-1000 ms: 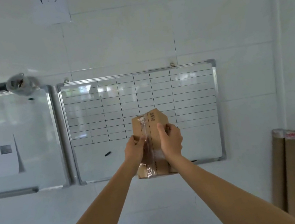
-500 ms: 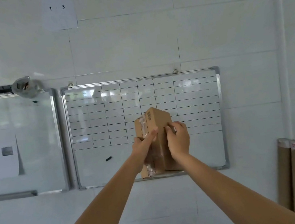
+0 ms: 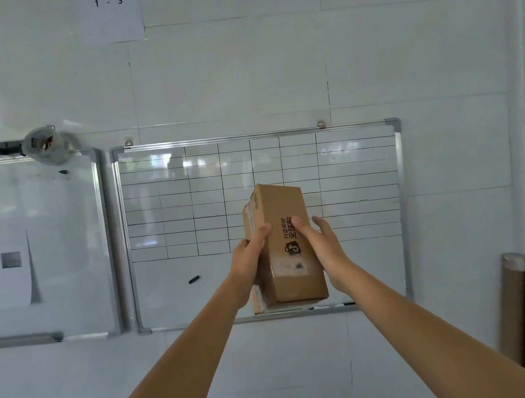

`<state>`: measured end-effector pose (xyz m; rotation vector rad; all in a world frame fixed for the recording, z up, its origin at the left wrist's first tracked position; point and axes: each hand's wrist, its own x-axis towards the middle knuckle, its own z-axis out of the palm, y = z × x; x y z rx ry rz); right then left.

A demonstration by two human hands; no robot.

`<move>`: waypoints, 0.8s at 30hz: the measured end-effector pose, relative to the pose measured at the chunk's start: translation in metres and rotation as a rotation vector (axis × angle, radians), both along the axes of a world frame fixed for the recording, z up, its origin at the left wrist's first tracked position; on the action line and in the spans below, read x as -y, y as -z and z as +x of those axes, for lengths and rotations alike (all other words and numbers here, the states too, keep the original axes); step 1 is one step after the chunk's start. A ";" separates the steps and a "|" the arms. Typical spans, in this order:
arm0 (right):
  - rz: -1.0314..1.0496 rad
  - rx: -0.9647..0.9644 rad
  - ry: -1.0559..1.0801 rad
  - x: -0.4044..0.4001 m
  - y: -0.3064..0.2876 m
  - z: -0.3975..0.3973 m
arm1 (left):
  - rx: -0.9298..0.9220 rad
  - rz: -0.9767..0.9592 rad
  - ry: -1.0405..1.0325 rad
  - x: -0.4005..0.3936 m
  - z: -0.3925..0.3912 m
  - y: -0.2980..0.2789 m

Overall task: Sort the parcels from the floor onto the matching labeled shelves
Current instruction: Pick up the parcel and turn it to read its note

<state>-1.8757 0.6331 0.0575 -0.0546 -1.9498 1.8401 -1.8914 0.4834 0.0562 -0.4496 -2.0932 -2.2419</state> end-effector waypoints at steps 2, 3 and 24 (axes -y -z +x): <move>-0.098 0.081 -0.130 0.000 0.002 0.002 | -0.005 -0.001 -0.002 0.000 -0.001 0.002; -0.131 0.116 -0.202 -0.001 0.004 0.004 | -0.011 0.002 -0.003 -0.001 -0.002 0.004; -0.292 0.103 -0.207 0.008 0.022 -0.005 | 0.000 -0.002 -0.004 0.015 0.001 0.013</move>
